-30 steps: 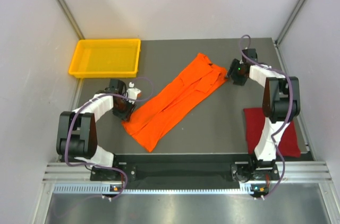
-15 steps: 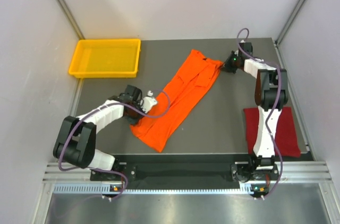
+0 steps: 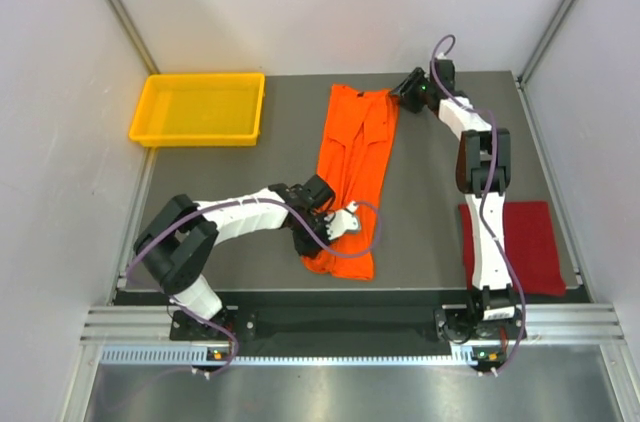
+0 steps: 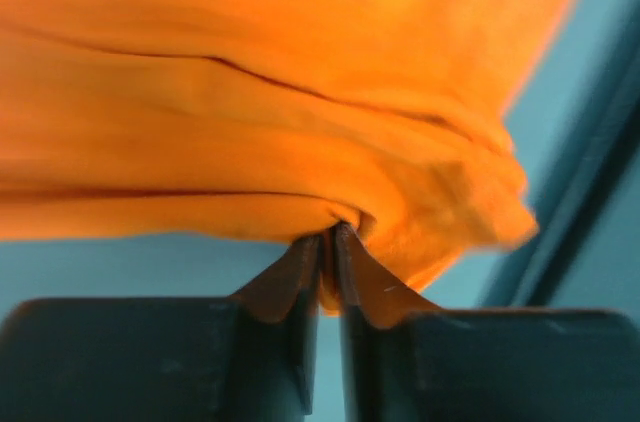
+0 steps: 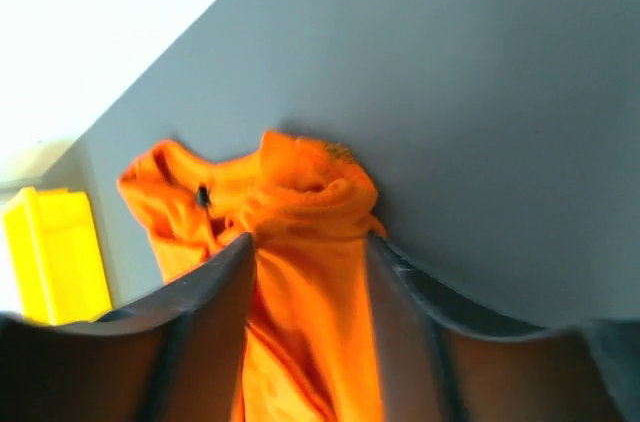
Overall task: Fold and stack the t-shirts
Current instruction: Fold the tshirt
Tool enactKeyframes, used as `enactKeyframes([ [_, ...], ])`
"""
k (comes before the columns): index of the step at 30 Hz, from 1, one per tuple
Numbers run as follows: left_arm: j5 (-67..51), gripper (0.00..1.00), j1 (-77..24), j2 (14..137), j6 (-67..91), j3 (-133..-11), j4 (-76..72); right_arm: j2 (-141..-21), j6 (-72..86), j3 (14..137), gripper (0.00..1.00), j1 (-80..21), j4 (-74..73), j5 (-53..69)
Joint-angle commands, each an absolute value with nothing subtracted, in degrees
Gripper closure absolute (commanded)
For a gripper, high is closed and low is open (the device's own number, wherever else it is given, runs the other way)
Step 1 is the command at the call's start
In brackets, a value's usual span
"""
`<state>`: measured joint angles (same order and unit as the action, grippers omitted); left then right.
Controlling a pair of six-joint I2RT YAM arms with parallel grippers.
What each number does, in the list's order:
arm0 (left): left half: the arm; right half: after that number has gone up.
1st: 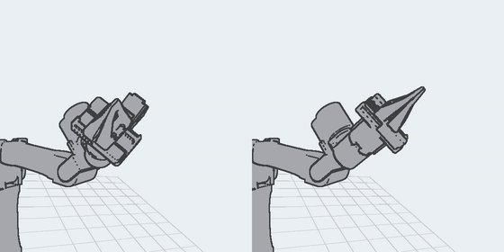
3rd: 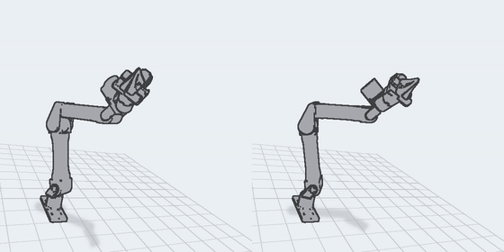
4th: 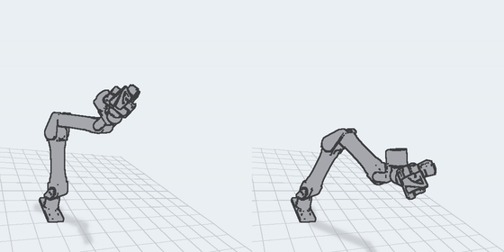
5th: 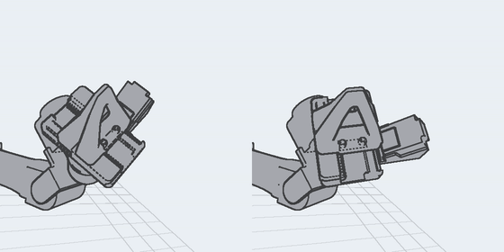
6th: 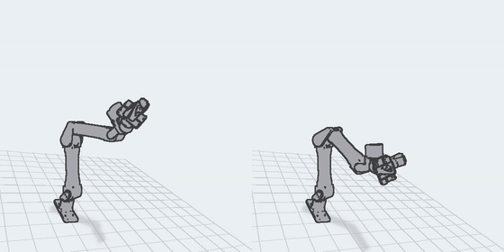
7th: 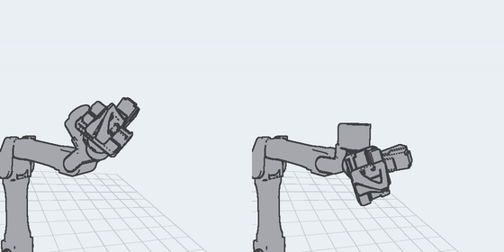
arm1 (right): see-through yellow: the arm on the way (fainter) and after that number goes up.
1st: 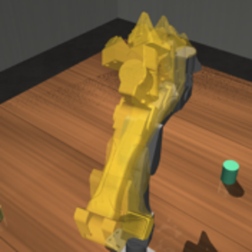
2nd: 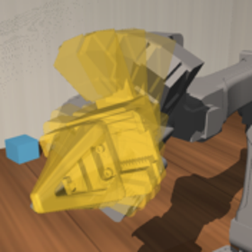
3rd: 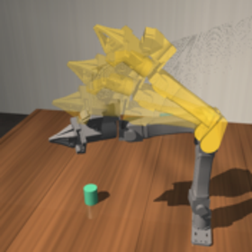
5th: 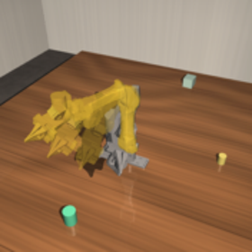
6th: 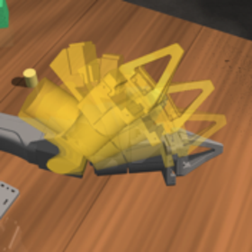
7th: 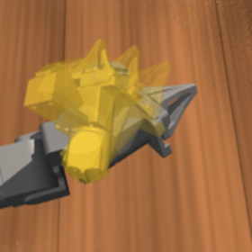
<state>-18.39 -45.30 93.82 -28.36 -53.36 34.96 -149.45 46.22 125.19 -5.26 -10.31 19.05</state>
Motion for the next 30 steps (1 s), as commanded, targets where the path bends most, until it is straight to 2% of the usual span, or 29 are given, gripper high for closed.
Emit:
enactKeyframes([
  [1,-24.70,0.74,-47.73,93.18,-27.33,-51.51,38.40,-145.58,45.09,124.11,0.46,-4.93,-16.25,12.06],
  [3,-21.11,0.62,-47.64,88.45,-27.16,-50.45,39.80,-140.65,44.56,115.46,0.39,-3.18,-15.13,9.68],
  [4,-19.53,0.47,-47.64,86.85,-26.90,-49.84,40.34,-135.32,45.00,112.09,0.36,-2.47,-12.68,9.06],
  [7,-11.53,0.40,-47.38,82.98,-24.79,-49.48,43.59,-124.83,42.64,101.54,0.34,-1.14,-11.95,7.21],
  [10,-7.22,0.39,-47.02,79.90,-22.42,-48.61,45.87,-113.79,38.69,91.00,0.33,-2.19,-12.57,7.21],
  [16,-0.71,0.38,-45.44,69.80,-20.22,-45.71,43.25,-90.47,35.07,62.26,0.31,-9.74,-14.67,7.30],
  [20,-3.42,0.38,-45.35,62.34,-21.09,-44.30,39.66,-78.86,38.13,43.65,0.34,-18.86,-17.48,7.47],
  [24,-6.85,0.38,-45.26,57.49,-24.25,-40.61,34.46,-69.02,44.81,32.28,0.37,-28.37,-18.28,9.21],
  [30,-12.64,0.39,-45.35,55.46,-26.27,-36.39,29.54,-63.47,58.60,23.12,0.45,-42.61,-13.19,11.08],
])
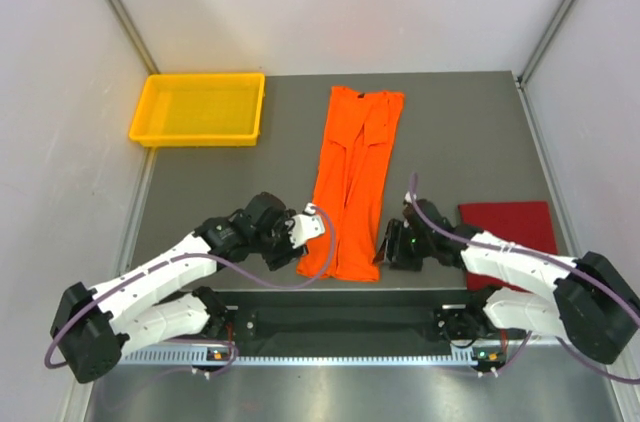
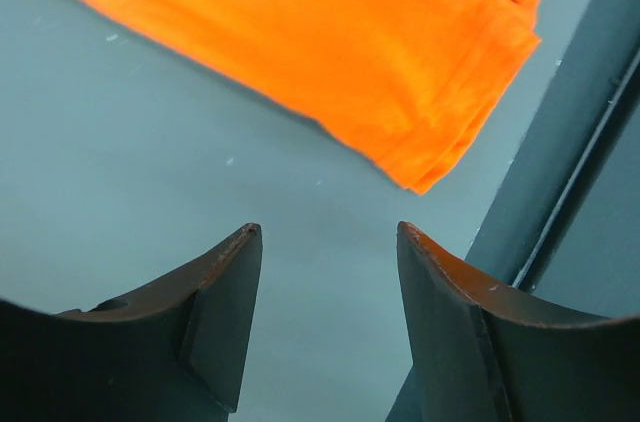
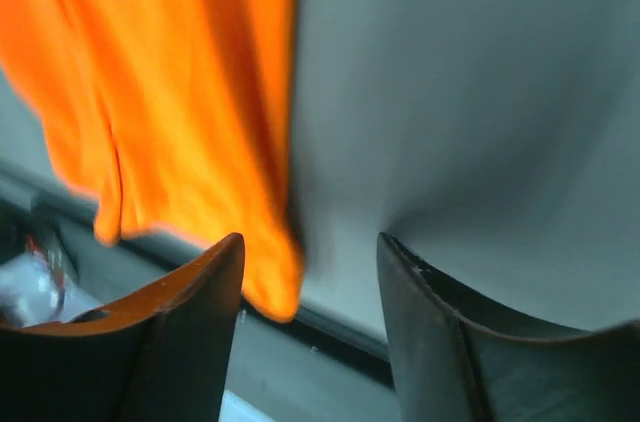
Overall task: Fold and stack the t-shirts
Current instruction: Fold the tshirt
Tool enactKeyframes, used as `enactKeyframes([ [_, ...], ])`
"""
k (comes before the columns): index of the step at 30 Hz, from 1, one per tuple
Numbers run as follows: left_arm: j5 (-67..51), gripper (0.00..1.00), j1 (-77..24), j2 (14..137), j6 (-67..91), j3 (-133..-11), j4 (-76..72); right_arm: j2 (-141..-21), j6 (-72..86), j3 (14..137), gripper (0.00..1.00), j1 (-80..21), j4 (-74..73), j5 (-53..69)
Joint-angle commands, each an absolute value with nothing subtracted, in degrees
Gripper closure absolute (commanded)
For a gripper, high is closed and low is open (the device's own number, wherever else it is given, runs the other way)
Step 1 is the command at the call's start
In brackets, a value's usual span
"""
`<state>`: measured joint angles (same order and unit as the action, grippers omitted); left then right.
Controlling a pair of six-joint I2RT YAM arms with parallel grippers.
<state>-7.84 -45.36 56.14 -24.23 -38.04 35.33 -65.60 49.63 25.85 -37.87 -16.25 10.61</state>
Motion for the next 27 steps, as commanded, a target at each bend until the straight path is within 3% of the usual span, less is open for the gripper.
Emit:
enactKeyframes([
  [1,-13.09,0.39,-45.35,55.46,-26.63,-35.34,28.57,-63.11,59.67,22.25,0.47,-43.76,-11.62,11.07],
  [4,-13.10,0.39,-45.35,55.63,-27.59,-32.97,24.54,-63.10,63.26,18.90,0.58,-46.66,-7.49,12.21],
  [7,-13.36,0.43,-45.35,55.55,-29.79,-29.73,18.75,-64.86,63.98,18.28,0.79,-48.69,-6.94,12.66],
  [8,-14.06,0.44,-45.35,54.85,-32.49,-28.49,16.89,-65.04,63.98,17.93,0.94,-49.13,-7.03,13.27],
  [9,-14.93,0.44,-45.35,54.15,-33.91,-27.26,15.22,-64.60,63.90,17.67,1.00,-49.13,-7.29,13.71],
  [14,-23.90,0.45,-45.61,50.01,-46.63,-19.34,5.29,-58.72,64.16,13.64,1.00,-49.22,-13.88,13.27],
  [20,-30.22,0.44,-47.98,53.00,-65.97,-15.65,4.14,-54.67,62.93,13.00,1.00,-48.61,-18.10,13.19],
  [27,-30.41,0.46,-48.08,54.93,-77.06,-19.41,16.67,-55.19,61.44,14.24,1.00,-47.81,-18.02,12.83],
])
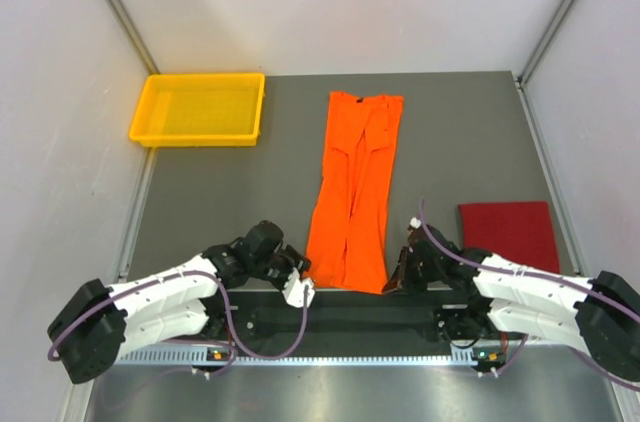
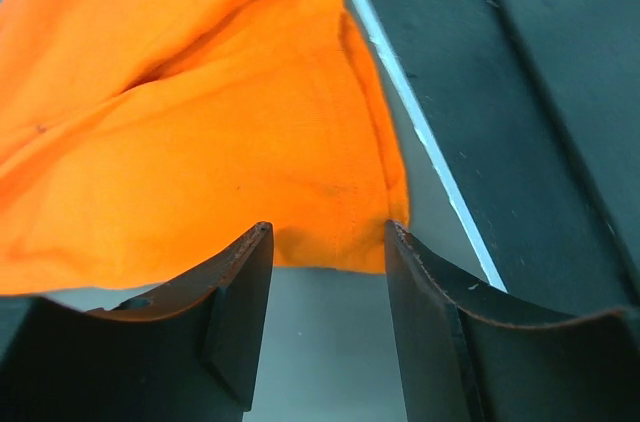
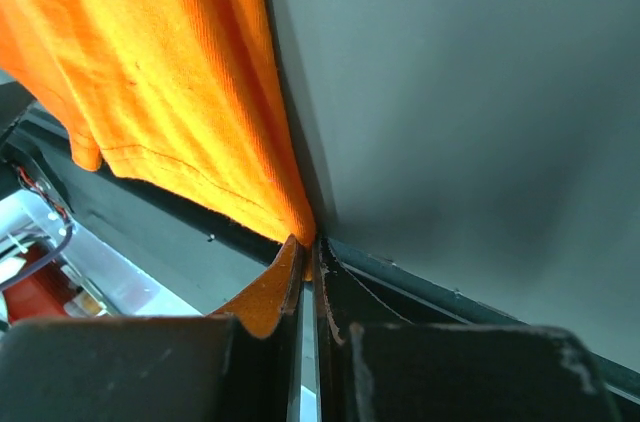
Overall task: Fold and stack the t-shirts
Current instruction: Fold the tshirt
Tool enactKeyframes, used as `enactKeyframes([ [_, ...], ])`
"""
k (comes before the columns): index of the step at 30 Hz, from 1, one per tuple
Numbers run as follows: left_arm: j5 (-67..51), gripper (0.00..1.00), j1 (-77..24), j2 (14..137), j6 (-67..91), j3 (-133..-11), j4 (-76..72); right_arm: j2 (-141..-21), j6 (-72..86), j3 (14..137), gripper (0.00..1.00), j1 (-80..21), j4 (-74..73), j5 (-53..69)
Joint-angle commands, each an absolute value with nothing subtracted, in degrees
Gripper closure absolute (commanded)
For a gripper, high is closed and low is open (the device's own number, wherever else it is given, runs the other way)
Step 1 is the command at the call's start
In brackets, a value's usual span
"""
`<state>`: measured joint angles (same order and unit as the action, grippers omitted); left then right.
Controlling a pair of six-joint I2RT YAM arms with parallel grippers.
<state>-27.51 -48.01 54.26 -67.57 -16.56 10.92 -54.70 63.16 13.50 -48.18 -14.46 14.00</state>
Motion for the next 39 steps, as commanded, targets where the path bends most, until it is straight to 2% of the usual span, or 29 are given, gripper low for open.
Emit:
enactKeyframes([
  [1,-30.41,0.47,-48.16,54.93,-78.30,-20.12,21.66,-55.28,61.26,14.59,1.00,-47.90,-18.02,12.83],
  [4,-31.46,0.47,-48.16,54.67,-80.15,-23.72,30.54,-55.98,60.21,15.29,1.00,-47.64,-18.89,12.57],
  [11,-33.93,0.44,-48.16,53.79,-80.68,-29.09,40.95,-57.30,58.19,16.87,1.00,-47.11,-19.60,12.39],
  [16,-29.80,0.44,-48.16,56.06,-80.42,-25.14,31.66,-58.01,57.31,17.14,1.00,-46.67,-19.69,12.66],
  [21,-29.18,0.44,-48.08,57.74,-78.05,-22.51,19.90,-58.09,57.22,17.31,1.00,-46.41,-18.81,12.92],
  [25,-31.20,0.45,-48.16,58.71,-76.91,-20.83,16.62,-58.36,57.13,17.32,1.00,-46.23,-18.46,13.45],
  [28,-30.41,0.50,-48.16,60.11,-75.94,-19.25,14.07,-57.40,57.30,17.49,1.00,-46.23,-18.46,13.45],
  [32,-30.24,0.62,-48.69,61.17,-75.42,-18.63,13.80,-56.17,57.57,17.75,1.00,-46.14,-18.37,13.62],
  [35,-31.46,0.84,-48.69,60.21,-71.83,-20.12,13.80,-55.99,57.48,18.72,1.00,-46.23,-18.72,13.62],
  [36,-31.64,1.00,-48.78,59.25,-69.72,-20.82,13.19,-55.81,57.31,19.16,1.00,-46.23,-18.81,13.62],
  [39,-27.44,1.00,-48.78,57.22,-56.64,-23.90,7.23,-55.81,56.34,21.53,1.00,-45.44,-18.90,13.62],
])
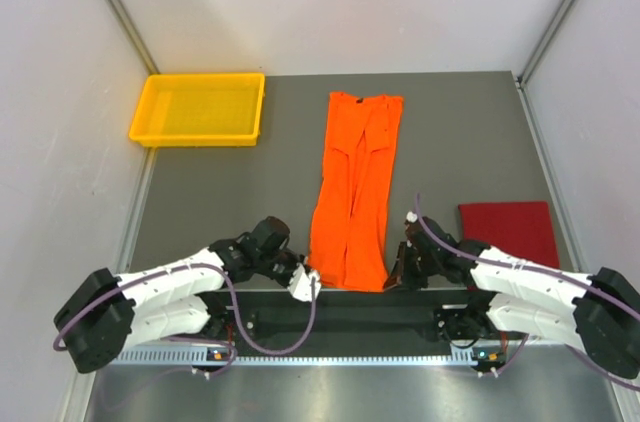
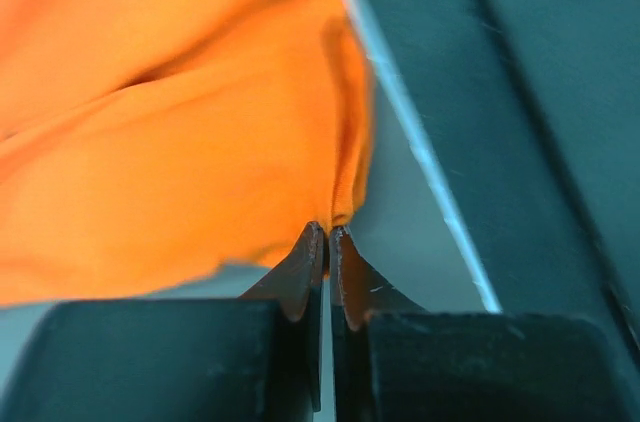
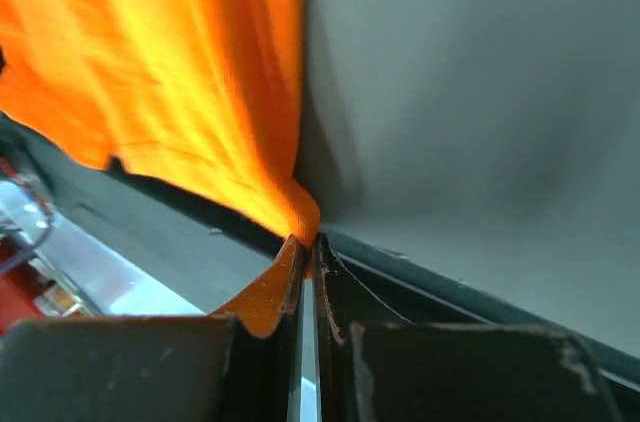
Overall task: Fold and stack the t-shirts
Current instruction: Fold the tshirt
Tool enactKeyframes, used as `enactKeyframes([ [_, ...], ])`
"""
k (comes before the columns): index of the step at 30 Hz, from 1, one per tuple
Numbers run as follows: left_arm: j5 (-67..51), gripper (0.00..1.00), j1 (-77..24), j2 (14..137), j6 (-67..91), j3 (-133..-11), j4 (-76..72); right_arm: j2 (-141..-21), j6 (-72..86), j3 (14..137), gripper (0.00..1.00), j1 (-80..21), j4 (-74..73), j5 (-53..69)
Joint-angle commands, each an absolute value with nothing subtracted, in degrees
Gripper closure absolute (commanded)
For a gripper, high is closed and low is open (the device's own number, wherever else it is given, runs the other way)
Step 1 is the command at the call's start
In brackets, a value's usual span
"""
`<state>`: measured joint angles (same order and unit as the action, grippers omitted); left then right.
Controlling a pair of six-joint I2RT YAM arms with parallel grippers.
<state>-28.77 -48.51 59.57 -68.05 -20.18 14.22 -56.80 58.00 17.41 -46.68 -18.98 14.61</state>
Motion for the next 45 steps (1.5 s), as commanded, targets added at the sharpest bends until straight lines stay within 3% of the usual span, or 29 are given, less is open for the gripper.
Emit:
enactKeyframes([
  [1,-25.94,1.00,-48.61,57.22,-53.99,-24.52,5.21,-55.90,55.64,23.10,1.00,-44.05,-19.16,13.71],
  [4,-21.19,1.00,-47.55,59.49,-50.10,-26.36,0.53,-58.26,51.16,26.88,1.00,-39.05,-19.51,15.02],
  [16,-20.31,1.00,-36.30,81.90,-41.22,-47.01,-5.10,-80.49,34.37,48.59,1.00,-21.64,-17.05,20.83],
  [26,-15.47,1.00,-32.08,98.77,-41.31,-61.86,-2.56,-94.56,32.34,58.87,1.00,-14.86,-14.24,24.34],
  [35,-12.75,1.00,-31.46,106.25,-41.13,-68.90,-0.26,-100.63,32.60,62.31,1.00,-12.75,-13.10,25.58],
  [36,-11.96,1.00,-31.38,106.78,-41.13,-69.43,-0.26,-100.98,32.78,62.58,0.91,-12.14,-12.66,25.58],
  [37,-11.34,0.98,-31.38,107.48,-40.96,-70.48,-0.26,-101.77,33.31,62.75,0.79,-11.69,-12.13,25.49],
  [38,-10.73,0.78,-31.29,108.71,-40.70,-71.10,0.26,-102.04,33.57,62.93,0.66,-11.25,-11.87,25.31],
  [39,-9.68,0.65,-31.29,109.42,-39.30,-71.80,1.48,-102.22,33.75,63.28,0.51,-9.86,-11.78,24.96],
  [41,-6.78,0.49,-31.11,111.09,-38.06,-74.87,3.50,-101.26,33.49,63.81,0.47,-8.53,-12.13,22.86],
  [42,-5.72,0.27,-30.94,111.53,-36.93,-76.19,4.65,-100.29,32.96,64.59,0.45,-7.66,-12.65,21.37],
  [45,-0.62,0.27,-29.63,112.06,-33.16,-80.50,6.59,-94.85,29.10,66.18,0.44,-7.65,-15.73,14.69],
])
